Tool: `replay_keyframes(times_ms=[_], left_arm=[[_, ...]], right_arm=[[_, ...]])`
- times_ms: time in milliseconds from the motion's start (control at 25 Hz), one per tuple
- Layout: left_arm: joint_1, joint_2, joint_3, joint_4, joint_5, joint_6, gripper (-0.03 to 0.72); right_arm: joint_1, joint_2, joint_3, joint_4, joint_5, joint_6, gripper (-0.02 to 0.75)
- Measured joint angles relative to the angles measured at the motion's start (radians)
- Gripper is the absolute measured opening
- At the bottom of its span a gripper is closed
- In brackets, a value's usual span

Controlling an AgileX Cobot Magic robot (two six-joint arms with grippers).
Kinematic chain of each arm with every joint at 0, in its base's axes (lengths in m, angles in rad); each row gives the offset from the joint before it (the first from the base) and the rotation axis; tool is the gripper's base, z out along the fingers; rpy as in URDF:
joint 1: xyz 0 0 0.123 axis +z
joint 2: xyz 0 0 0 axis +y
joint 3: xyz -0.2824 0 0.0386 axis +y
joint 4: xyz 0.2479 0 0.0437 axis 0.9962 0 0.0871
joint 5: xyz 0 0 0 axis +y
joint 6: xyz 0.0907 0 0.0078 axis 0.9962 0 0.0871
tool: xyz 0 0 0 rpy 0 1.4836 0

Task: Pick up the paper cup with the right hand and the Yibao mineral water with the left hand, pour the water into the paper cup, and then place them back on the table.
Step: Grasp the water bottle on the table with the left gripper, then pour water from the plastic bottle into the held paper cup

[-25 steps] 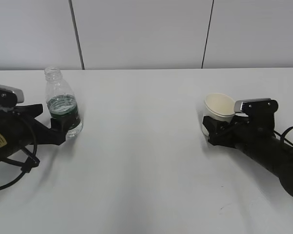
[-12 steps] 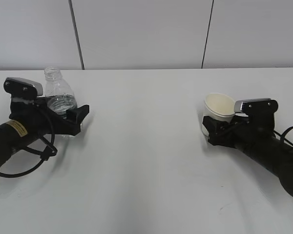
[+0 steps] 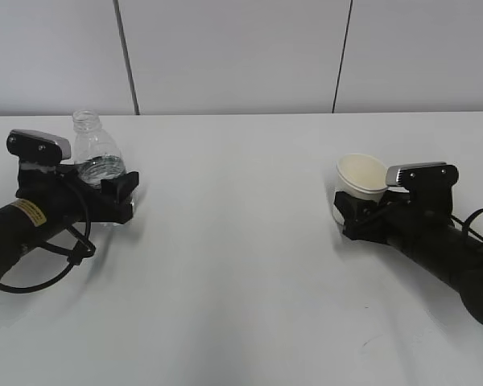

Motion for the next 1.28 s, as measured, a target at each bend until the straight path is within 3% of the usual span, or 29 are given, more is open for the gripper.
replay_keyframes(times_ms=[240,400,920,1280], left_arm=[[0.0,0.0,0.0,0.0,0.001,0.0,0.354],[0.0,0.0,0.0,0.0,0.001,0.0,0.347],[0.0,-0.035,0.0,0.081,0.031,0.0,0.344],[0.0,-0.144,0.001,0.157,0.13,0.0,0.342]], right_arm=[[0.0,0.0,0.0,-0.015,0.0,0.0,0.523],[0.0,0.0,0.0,-0.065,0.0,0.0,0.523],[-0.001,0.0,-0.031,-0.333,0.0,0.029,0.523],[-0.001,0.0,-0.109,-0.552,0.0,0.157,0.523]])
